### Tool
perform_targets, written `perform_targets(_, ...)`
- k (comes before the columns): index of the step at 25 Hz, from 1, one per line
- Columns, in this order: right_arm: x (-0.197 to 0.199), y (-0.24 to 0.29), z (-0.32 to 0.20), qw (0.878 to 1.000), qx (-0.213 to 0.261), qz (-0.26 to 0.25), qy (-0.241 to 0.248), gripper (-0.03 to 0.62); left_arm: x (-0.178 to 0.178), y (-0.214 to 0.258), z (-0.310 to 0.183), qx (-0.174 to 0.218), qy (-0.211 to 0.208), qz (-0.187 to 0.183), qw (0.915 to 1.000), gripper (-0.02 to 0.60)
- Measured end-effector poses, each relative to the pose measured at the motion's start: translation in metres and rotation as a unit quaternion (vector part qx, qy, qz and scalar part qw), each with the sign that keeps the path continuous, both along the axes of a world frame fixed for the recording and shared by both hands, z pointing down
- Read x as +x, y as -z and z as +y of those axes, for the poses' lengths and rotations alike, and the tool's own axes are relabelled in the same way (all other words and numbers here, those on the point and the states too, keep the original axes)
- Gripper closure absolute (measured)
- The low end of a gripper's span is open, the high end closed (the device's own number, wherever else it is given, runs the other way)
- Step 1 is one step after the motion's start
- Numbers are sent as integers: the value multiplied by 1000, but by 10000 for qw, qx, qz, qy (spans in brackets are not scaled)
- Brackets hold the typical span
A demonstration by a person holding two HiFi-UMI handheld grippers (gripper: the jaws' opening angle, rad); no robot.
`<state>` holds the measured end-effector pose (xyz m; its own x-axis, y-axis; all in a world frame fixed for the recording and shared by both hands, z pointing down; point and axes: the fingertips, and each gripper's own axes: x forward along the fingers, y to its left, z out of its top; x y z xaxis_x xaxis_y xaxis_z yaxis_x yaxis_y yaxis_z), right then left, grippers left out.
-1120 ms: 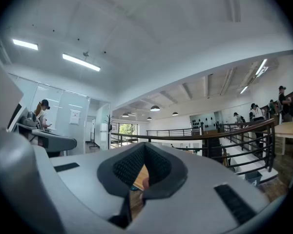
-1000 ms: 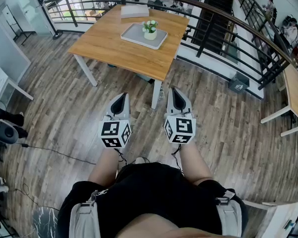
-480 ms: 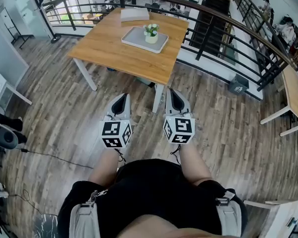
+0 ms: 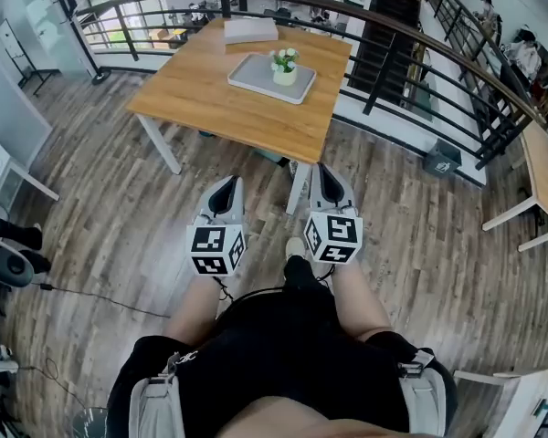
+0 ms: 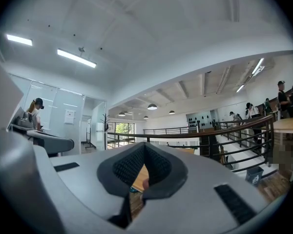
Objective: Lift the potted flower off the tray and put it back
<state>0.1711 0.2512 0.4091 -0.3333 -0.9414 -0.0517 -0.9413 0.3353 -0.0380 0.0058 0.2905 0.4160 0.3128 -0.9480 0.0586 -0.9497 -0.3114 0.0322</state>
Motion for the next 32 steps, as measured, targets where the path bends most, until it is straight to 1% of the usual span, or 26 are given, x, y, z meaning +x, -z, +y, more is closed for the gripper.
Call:
perform_targets(5, -9, -8, -45, 10000, 16, -28, -6, 600, -9, -10, -40, -15, 36, -25, 10000, 569)
perform_targets(10, -14, -13, -111, 9999, 82, 61, 74, 600, -11, -15, -101, 24, 131, -90, 9999, 569)
perform_targets(14, -17, -12, -182, 9999, 47, 67, 136, 600, -10, -18, -170, -93, 175, -107, 9997, 569)
perform_targets(16, -20, -4, -221, 9997, 30, 80, 207, 600, -10, -11, -208, -115, 203, -112, 9997, 569)
perform_targets(22, -20, 10, -337, 9992, 83, 67, 391, 600, -1, 19, -325, 167, 282, -71, 9994, 569)
perform_targets(25, -19, 10, -389, 9991, 86, 40, 409, 600, 1, 23, -376, 193, 312, -126, 9992, 569)
perform_targets(29, -19, 8, -447, 9991, -5, 34, 414, 600, 0, 19, -426, 41, 356, -67, 9993, 569)
perform_targets(32, -28, 4, -475, 9993, -73, 35, 368, 600, -10, 10, -452, -118, 324, -53, 9994, 569)
